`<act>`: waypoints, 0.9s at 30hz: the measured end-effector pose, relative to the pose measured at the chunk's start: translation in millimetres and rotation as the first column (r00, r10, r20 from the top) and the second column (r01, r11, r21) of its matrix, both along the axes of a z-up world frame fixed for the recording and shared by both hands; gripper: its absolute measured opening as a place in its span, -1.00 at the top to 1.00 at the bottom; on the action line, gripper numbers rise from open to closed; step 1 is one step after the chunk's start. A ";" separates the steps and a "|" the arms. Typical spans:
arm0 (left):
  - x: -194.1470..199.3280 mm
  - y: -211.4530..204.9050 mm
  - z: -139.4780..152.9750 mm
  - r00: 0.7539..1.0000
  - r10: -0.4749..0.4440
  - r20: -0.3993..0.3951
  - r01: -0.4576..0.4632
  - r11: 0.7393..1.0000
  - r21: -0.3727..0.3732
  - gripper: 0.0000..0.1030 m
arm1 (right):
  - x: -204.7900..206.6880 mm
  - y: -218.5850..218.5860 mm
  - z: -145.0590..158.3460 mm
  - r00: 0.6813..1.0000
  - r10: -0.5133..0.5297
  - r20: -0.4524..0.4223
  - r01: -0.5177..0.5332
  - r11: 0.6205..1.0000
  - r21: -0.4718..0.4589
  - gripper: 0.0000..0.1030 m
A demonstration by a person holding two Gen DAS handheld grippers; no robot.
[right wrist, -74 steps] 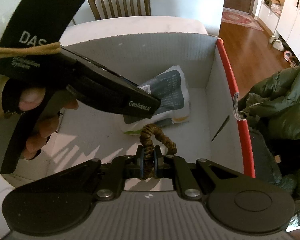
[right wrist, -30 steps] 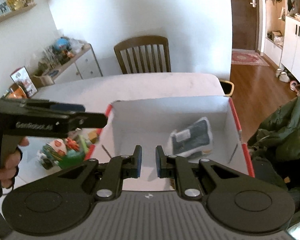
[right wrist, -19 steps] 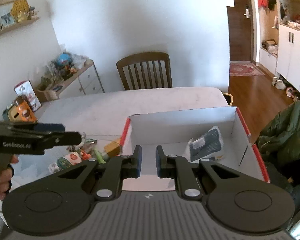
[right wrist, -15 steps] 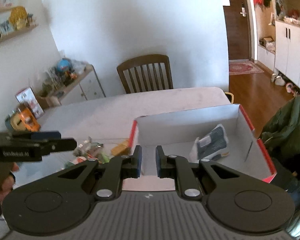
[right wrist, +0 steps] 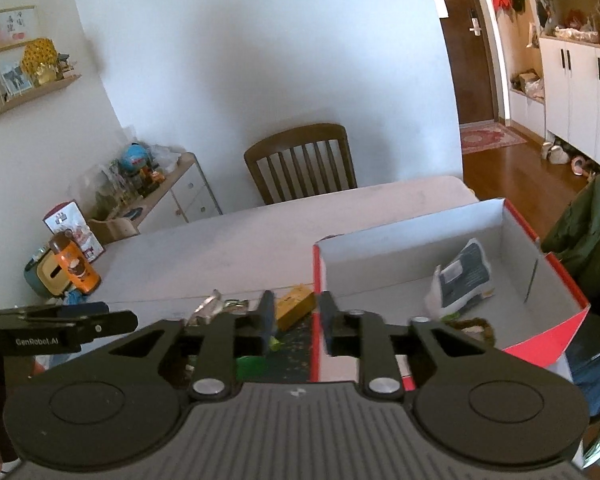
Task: Organize objects
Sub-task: 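Move both open tools back over the pile of items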
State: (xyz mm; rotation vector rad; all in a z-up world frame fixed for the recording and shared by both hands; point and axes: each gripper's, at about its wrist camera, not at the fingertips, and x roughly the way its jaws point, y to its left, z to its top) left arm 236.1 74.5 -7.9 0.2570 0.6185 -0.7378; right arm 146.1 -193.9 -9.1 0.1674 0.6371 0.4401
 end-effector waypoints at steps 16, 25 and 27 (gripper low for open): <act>19.4 63.0 -24.4 0.999 -0.014 -0.032 0.014 1.000 0.011 -0.98 | -14.1 67.8 -8.7 0.998 0.052 0.021 -0.051 0.996 -0.067 -0.63; 33.9 72.8 -56.4 0.999 -0.034 -0.037 0.036 0.998 0.059 -0.98 | 3.6 115.0 -30.1 0.995 0.092 -0.036 -0.096 0.989 -0.116 -0.63; 36.0 72.8 -63.7 0.999 -0.031 -0.027 0.032 0.997 0.071 -0.98 | 8.5 122.0 -35.5 0.995 0.094 -0.046 -0.099 0.987 -0.128 -0.63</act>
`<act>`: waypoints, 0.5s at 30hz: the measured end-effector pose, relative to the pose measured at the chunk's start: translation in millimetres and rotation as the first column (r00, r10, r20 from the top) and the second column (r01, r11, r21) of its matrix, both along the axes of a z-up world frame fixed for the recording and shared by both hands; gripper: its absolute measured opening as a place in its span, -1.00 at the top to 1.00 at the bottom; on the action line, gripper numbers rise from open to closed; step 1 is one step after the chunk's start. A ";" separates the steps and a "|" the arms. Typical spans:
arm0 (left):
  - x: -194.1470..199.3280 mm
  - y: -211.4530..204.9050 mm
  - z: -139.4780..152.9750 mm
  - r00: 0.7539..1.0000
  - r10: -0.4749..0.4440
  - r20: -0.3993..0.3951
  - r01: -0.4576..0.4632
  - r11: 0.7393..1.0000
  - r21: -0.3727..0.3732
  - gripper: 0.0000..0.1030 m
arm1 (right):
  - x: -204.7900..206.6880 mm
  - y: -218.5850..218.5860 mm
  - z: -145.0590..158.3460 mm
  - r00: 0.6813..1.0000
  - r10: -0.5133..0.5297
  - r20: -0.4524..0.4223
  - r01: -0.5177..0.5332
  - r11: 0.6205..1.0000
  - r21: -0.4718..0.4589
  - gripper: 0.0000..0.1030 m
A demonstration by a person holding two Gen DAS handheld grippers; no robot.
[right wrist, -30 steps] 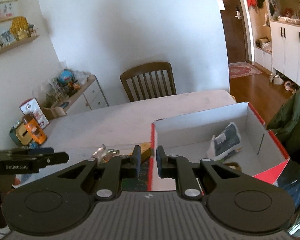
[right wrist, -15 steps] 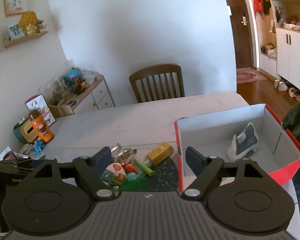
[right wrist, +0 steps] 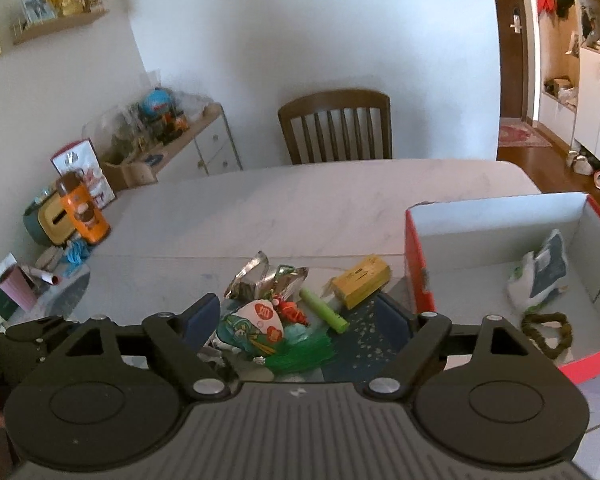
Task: Organize objects
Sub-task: 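Move both open tools back over the pile of items, then grasp the bag of dark items with the left tool while the right tool grasps the white plush charm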
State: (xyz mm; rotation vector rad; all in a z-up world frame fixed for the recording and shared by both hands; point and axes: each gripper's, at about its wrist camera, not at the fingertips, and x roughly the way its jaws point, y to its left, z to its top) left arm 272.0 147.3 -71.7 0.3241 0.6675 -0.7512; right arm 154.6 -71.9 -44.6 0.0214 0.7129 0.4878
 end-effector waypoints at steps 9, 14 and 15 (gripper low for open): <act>7.7 -9.4 -28.5 1.000 0.001 0.028 -0.001 0.999 0.033 -0.97 | 23.3 39.6 -26.6 0.997 0.050 -0.065 -0.054 0.997 -0.061 -0.63; 11.6 -14.9 -38.6 0.999 0.004 0.040 -0.006 0.999 0.038 -0.89 | 35.4 58.6 -42.6 0.991 0.092 -0.099 -0.101 0.991 -0.090 -0.63; 12.4 -16.0 -40.6 0.999 0.001 0.041 -0.003 0.999 0.041 -0.86 | 38.2 61.3 -46.1 0.989 0.101 -0.108 -0.110 0.990 -0.088 -0.63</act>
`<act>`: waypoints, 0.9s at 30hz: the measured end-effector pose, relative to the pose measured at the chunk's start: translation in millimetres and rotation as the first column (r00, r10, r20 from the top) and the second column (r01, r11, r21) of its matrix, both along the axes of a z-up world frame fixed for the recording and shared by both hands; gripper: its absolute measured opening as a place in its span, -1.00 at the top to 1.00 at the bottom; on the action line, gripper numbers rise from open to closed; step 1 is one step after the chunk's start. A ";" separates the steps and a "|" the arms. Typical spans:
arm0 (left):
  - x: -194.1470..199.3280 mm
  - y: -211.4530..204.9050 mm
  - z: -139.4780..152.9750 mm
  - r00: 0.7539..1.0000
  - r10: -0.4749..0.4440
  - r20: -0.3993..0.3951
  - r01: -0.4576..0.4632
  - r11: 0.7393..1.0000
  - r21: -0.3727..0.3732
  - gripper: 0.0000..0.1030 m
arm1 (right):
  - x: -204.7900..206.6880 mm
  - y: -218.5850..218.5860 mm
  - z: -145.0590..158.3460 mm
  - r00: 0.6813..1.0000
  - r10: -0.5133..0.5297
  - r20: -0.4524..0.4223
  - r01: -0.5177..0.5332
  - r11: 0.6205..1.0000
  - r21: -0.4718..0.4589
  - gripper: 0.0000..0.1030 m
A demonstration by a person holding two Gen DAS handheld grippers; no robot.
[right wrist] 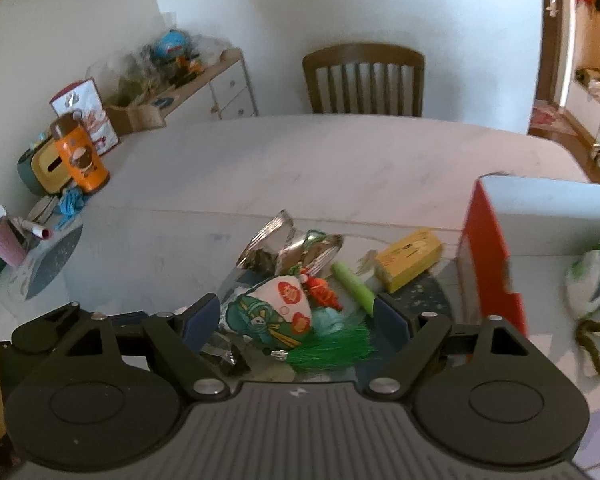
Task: Organize objects
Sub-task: 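Grasp the bag of dark items with the left tool while the right tool grasps the white plush charm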
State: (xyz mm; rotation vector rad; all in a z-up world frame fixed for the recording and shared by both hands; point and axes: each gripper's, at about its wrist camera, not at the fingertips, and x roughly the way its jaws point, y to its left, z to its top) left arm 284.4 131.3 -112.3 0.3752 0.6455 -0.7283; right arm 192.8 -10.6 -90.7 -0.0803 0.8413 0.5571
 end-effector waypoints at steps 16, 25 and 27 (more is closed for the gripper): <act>7.4 -19.8 -26.0 1.000 -0.002 0.028 0.000 0.998 0.066 -0.55 | 36.5 46.9 -47.9 0.992 0.072 -0.105 -0.080 0.994 -0.079 -0.63; 7.1 -24.2 -31.7 1.000 0.003 0.030 -0.005 0.997 0.082 -0.31 | 52.5 49.2 -65.4 0.983 0.062 -0.171 -0.073 0.996 -0.058 -0.63; 8.6 -24.5 -31.4 1.000 0.010 0.020 -0.012 0.997 0.082 -0.28 | 55.0 48.6 -68.2 0.982 0.057 -0.182 -0.067 0.997 -0.049 -0.63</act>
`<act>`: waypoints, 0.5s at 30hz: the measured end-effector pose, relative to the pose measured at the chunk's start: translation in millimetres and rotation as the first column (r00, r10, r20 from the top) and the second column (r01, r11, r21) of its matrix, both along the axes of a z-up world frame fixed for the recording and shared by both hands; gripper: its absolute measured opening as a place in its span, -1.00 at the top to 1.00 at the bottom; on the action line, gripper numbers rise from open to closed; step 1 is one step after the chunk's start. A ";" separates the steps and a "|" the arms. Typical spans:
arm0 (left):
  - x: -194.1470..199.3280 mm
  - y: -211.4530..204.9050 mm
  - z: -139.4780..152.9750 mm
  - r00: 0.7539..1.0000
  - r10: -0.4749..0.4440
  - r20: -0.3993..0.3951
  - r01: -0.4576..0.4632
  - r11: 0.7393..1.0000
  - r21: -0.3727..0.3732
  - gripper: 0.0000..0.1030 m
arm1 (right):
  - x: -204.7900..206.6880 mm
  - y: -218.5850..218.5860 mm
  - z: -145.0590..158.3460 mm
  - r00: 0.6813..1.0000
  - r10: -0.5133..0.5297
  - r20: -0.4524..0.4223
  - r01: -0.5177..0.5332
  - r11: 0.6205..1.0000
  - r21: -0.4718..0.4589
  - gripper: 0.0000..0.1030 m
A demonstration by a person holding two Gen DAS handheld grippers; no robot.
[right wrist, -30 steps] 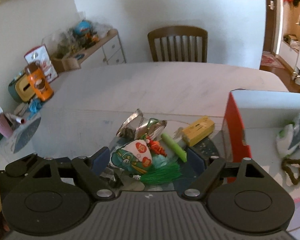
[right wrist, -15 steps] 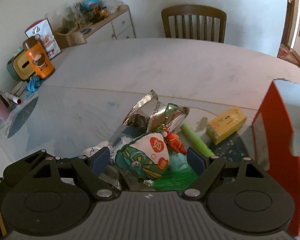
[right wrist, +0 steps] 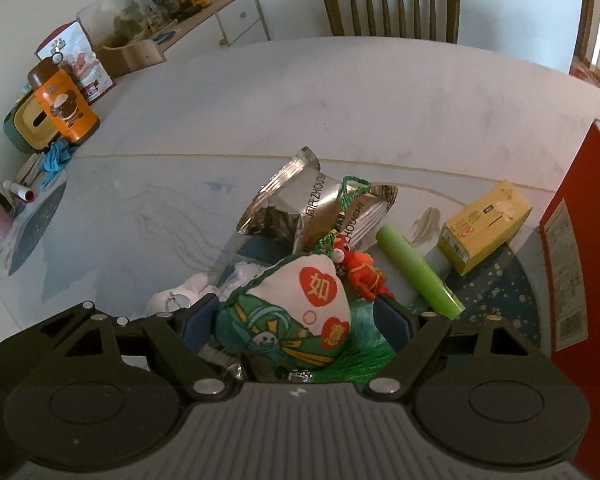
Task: Organize objects
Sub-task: 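Grasp the bag of dark items with the left tool while the right tool grasps the white plush charm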
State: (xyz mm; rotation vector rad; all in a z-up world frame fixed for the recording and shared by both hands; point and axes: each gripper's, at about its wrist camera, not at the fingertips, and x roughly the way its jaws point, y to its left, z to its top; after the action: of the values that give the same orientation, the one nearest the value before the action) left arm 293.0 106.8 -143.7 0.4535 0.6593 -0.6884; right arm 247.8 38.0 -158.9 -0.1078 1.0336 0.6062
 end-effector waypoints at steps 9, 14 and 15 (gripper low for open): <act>6.5 4.4 1.6 0.999 0.032 -0.033 -0.032 0.999 0.002 0.16 | 4.6 -5.0 1.8 0.999 -0.017 -0.039 0.019 0.998 0.063 -0.34; 2.0 10.0 4.7 0.998 0.045 -0.054 -0.045 0.999 -0.014 0.27 | 1.8 -10.4 5.9 0.998 -0.036 -0.045 0.040 0.995 0.092 -0.24; 2.1 10.2 5.7 0.997 0.045 -0.057 -0.046 0.999 -0.019 0.29 | 0.6 -11.4 7.8 0.998 -0.036 -0.044 0.040 0.994 0.099 -0.22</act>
State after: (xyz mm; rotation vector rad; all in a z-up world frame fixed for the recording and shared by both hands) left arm 295.1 117.1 -138.0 0.4002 0.7132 -0.6658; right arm 248.4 26.6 -151.1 0.0123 1.0416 0.6262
